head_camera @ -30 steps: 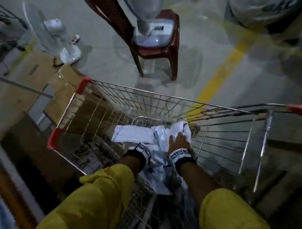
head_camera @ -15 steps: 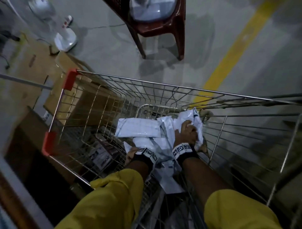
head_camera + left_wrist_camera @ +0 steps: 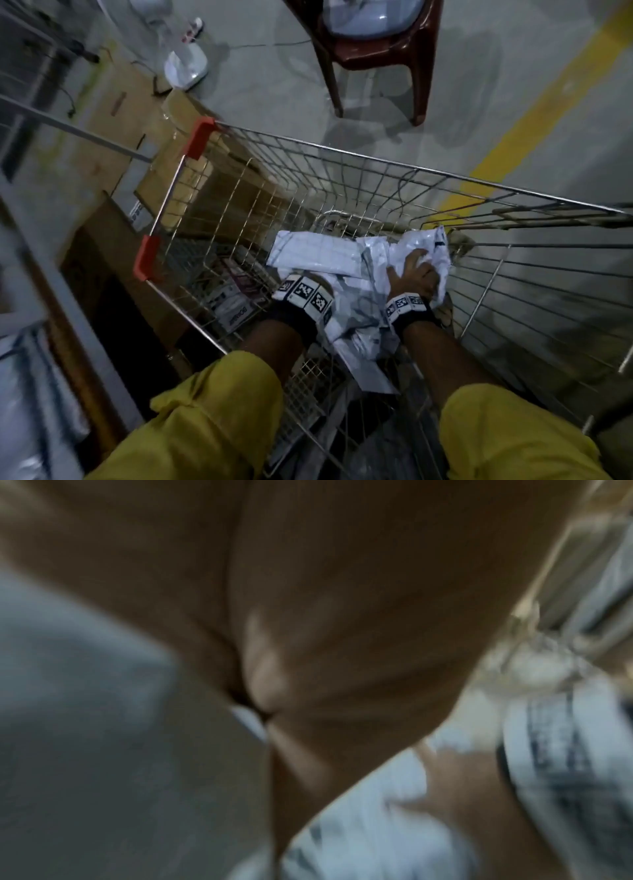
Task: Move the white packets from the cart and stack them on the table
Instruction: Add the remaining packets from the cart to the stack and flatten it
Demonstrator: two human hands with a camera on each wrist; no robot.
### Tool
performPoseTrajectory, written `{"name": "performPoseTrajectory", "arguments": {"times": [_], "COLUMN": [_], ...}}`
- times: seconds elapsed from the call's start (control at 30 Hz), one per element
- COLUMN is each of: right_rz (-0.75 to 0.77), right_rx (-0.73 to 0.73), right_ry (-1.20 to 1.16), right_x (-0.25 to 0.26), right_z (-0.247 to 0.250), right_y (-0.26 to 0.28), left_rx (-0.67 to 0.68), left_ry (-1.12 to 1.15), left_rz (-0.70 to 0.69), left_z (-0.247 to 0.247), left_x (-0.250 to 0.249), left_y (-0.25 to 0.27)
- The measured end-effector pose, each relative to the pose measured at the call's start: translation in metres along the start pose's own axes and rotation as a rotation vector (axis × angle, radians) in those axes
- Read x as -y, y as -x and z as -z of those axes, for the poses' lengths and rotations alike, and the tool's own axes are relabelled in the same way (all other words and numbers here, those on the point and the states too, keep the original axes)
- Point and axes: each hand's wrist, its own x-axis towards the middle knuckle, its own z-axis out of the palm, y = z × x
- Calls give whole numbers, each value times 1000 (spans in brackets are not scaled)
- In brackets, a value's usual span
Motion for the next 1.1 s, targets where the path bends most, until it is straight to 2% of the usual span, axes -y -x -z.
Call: {"name": "performPoseTrajectory", "arguments": {"times": [0.07, 0.1, 0.17, 0.23, 0.3, 0.4, 0.5, 0.6, 0.7, 1.0, 1.1], "right_rz": [-47, -22, -2, -27, 24, 227, 176, 157, 211, 443, 481], "right_rx": [41, 77, 112, 56, 57, 119, 139, 160, 80, -233, -368], "right_ry": [39, 85, 47, 41, 83, 183, 74, -18, 46, -218, -235], "right_x": [5, 6, 6, 5, 6, 0, -1, -2, -5, -21, -34], "right_z": [18, 28, 34, 50, 64, 80, 108, 132, 165, 243, 265], "right_y": [12, 21, 28, 32, 34, 33, 52, 86, 141, 301, 352], "left_rx": [-78, -86, 1, 24, -43, -193, -353, -442, -564, -957, -1112], "left_ry": [1, 33, 107, 193, 286, 430, 530, 576, 567, 618, 675], "left_rz": [31, 25, 14, 6, -17, -24, -7, -8, -3, -5, -81], "left_z": [2, 0, 5, 9, 6, 1, 1, 1, 4, -5, -17], "left_x": [11, 15, 24, 30, 36, 41, 45, 53, 62, 84, 85], "left_y": [3, 3, 6, 13, 28, 57, 84, 111, 146, 285, 330]}}
